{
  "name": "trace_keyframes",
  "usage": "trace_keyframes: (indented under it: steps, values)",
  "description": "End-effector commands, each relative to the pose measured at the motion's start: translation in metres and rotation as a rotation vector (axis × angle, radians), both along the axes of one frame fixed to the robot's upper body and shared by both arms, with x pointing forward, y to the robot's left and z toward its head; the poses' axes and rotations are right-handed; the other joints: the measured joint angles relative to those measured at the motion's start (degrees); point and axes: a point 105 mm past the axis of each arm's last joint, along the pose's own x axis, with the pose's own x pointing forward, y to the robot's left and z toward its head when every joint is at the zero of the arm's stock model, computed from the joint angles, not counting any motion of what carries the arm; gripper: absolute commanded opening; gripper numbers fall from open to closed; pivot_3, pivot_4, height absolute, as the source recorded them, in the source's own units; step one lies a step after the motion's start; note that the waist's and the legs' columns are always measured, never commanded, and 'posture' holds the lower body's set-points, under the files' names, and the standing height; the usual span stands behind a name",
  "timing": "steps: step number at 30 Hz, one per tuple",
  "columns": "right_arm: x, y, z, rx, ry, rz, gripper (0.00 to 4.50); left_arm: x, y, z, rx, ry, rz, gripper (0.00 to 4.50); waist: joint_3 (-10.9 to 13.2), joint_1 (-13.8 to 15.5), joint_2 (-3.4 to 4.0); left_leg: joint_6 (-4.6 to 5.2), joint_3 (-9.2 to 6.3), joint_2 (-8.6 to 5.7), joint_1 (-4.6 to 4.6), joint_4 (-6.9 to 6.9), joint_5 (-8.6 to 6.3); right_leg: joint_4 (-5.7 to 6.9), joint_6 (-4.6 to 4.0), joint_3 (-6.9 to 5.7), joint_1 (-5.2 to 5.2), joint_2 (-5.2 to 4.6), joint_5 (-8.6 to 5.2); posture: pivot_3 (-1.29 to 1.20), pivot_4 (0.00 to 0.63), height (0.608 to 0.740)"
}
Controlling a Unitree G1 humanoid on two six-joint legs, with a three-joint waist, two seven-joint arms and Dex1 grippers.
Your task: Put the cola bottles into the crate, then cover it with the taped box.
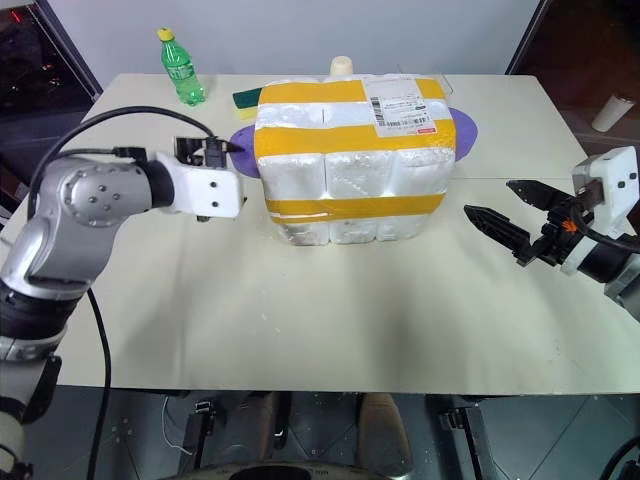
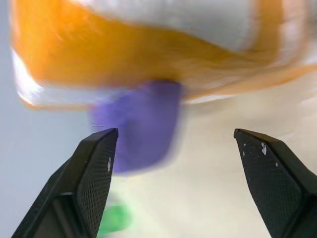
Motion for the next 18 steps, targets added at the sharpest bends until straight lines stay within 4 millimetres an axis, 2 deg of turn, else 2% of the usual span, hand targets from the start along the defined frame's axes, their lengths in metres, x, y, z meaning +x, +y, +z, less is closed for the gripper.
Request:
trace_keyframes:
  steps: [1, 4, 6, 8, 13, 16, 18]
  values:
    - [-0.004, 0.002, 0.01, -0.017, -0.038, 0.022, 4.5, -0.018, 0.008, 0.021, -0.315, 0.126, -0.053, 3.87, 0.0, 0.14, 0.0, 0.0, 0.0, 0.0, -0.01, 0.02, 0.0, 0.0, 0.0, 0.0, 0.01, 0.0, 0.0, 0.0, 0.15, 0.739]
    - [-0.004, 0.002, 0.008, -0.024, -0.025, 0.032, 4.5, -0.043, 0.02, 0.017, -0.515, 0.407, -0.135, 3.87, 0.0, 0.02, 0.0, 0.0, 0.0, 0.0, 0.0, 0.03, 0.0, -0.01, 0.0, 0.0, 0.02, 0.0, 0.0, 0.0, 0.15, 0.739]
    - [-0.005, 0.001, 0.006, -0.039, -0.006, 0.048, 4.5, -0.061, 0.04, 0.022, -0.703, 0.683, -0.161, 3.87, 0.0, -0.31, 0.01, 0.0, -0.01, 0.01, 0.02, 0.0, 0.0, 0.01, -0.01, 0.0, 0.01, 0.0, -0.01, 0.0, 0.15, 0.739]
    - [-0.007, 0.002, 0.004, -0.058, 0.017, 0.082, 4.5, -0.065, 0.061, 0.03, -0.828, 0.828, -0.143, 3.87, 0.01, -0.34, 0.01, 0.0, -0.02, 0.03, 0.04, -0.02, 0.0, 0.04, -0.02, -0.01, -0.02, 0.03, -0.01, 0.0, 0.15, 0.739]
    - [-0.017, 0.01, 0.016, -0.104, 0.043, 0.234, 4.5, -0.062, 0.1, 0.031, -0.855, 0.945, -0.046, 3.87, 0.0, -0.26, 0.03, 0.0, 0.03, 0.03, 0.16, -0.02, 0.0, 0.02, -0.19, 0.0, 0.09, 0.02, -0.11, 0.0, 0.15, 0.739]
    - [-0.019, 0.016, 0.024, -0.124, 0.031, 0.296, 4.5, -0.055, 0.108, 0.028, -0.821, 0.933, -0.002, 3.87, 0.0, 0.12, 0.02, 0.0, 0.02, 0.03, 0.16, -0.02, 0.0, -0.01, -0.22, -0.01, 0.11, 0.02, -0.12, 0.0, 0.15, 0.739]
    - [-0.018, 0.018, 0.027, -0.127, 0.023, 0.315, 4.5, -0.05, 0.107, 0.029, -0.816, 0.923, -0.004, 3.87, 0.0, 0.19, 0.01, 0.0, 0.01, 0.03, 0.15, -0.02, 0.0, -0.03, -0.22, -0.01, 0.11, 0.02, -0.12, 0.0, 0.15, 0.739]
